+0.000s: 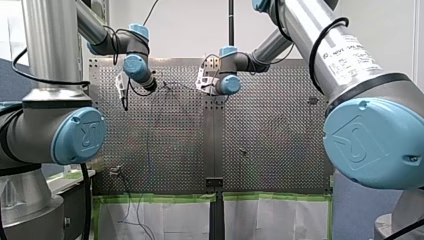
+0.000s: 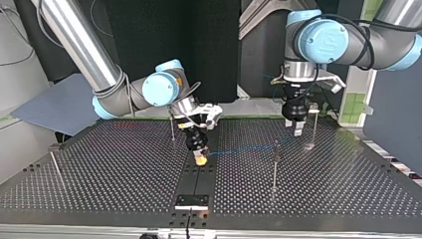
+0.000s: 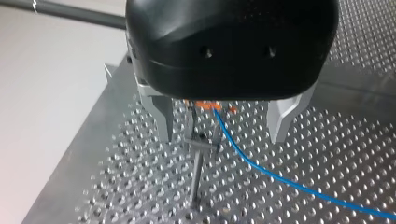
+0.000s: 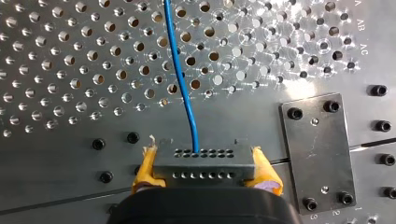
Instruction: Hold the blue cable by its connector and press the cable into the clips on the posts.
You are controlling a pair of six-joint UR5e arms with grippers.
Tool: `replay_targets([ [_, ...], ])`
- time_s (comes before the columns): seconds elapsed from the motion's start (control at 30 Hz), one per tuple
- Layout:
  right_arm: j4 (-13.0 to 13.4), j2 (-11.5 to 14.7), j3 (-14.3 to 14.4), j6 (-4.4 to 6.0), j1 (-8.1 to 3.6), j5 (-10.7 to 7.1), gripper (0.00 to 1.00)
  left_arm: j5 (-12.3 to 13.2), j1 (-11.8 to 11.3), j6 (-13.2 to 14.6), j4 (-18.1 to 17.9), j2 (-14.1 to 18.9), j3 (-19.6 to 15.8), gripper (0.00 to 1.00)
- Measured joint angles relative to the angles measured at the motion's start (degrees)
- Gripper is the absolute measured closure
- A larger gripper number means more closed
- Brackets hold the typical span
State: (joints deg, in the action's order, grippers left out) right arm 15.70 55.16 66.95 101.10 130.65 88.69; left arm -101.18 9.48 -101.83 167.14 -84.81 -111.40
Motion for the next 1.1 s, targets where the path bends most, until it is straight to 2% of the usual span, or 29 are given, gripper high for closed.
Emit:
replay_targets([
  [0.3,-0.4,0.0,0.0,-0.24,-0.05,0.06,1.0,3.5,1.3,2.2,0.0,0.7,0.0,0.0],
  [0.43,-0.5,0.0,0.0,-0.27,-0.18,0.08,1.0,3.7,1.7,3.9,0.0,-0.2,0.0,0.0],
  [0.6,-0.5,0.0,0.0,-0.27,-0.32,0.09,1.0,3.6,2.3,5.4,-0.2,0.5,0.0,0.0],
  [1.1,-0.5,0.0,0.0,-0.27,-0.37,0.08,1.0,4.2,2.9,7.1,-1.2,0.8,0.0,0.0],
])
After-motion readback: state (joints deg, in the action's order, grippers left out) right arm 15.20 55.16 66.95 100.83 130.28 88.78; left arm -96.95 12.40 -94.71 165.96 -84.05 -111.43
